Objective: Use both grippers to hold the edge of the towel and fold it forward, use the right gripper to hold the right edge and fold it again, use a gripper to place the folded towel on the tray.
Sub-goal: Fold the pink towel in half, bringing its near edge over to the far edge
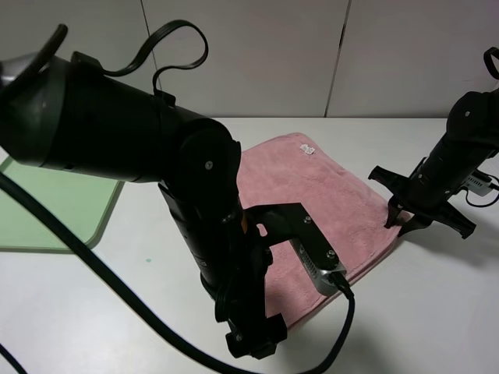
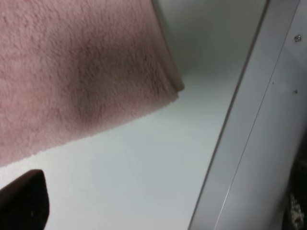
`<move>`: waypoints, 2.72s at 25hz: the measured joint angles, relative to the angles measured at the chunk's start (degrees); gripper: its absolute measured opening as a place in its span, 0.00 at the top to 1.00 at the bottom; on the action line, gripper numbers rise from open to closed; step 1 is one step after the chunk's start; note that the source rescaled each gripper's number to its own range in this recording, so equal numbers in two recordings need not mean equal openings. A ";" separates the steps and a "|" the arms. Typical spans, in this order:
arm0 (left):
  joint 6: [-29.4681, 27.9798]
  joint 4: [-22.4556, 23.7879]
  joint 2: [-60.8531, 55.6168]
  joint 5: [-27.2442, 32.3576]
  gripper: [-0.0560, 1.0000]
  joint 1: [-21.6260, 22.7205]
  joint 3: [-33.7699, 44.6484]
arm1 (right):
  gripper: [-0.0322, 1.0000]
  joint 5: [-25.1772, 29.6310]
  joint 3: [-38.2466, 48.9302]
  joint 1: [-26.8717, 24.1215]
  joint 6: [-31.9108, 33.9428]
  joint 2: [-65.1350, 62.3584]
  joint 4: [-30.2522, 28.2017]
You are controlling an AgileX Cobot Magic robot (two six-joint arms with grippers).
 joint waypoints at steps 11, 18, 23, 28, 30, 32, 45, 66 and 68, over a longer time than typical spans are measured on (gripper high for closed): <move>0.00 -0.25 1.16 -0.79 0.01 -0.21 -4.54 | 0.97 -0.67 0.00 0.18 0.00 0.07 0.39; -0.07 -0.19 6.13 -0.52 0.01 -3.45 -6.60 | 0.97 -0.67 0.00 0.18 0.00 0.07 0.39; -4.36 0.68 8.56 0.35 0.01 -4.19 -9.25 | 0.97 -0.67 0.00 0.18 0.00 0.07 0.39; -8.85 3.53 10.41 1.01 0.01 -4.19 -10.24 | 0.97 -0.67 0.00 0.18 0.00 0.07 0.34; -10.13 3.53 11.51 1.39 0.02 -4.19 -10.24 | 0.97 -0.71 0.00 0.18 0.00 0.07 0.27; -11.08 3.60 12.21 1.72 0.03 -4.19 -10.24 | 0.97 -0.71 0.00 0.18 0.00 0.07 0.15; -13.38 4.01 15.50 -0.70 0.06 -4.19 -10.31 | 0.97 -0.84 0.00 0.18 0.00 0.07 -0.22; -16.27 11.90 17.88 -0.23 0.58 -3.95 -11.24 | 0.97 -0.83 0.00 0.18 -0.06 0.07 -0.44; -16.31 12.57 17.90 -0.35 0.71 -3.81 -11.24 | 0.97 -0.83 0.00 0.18 -0.06 0.07 -0.44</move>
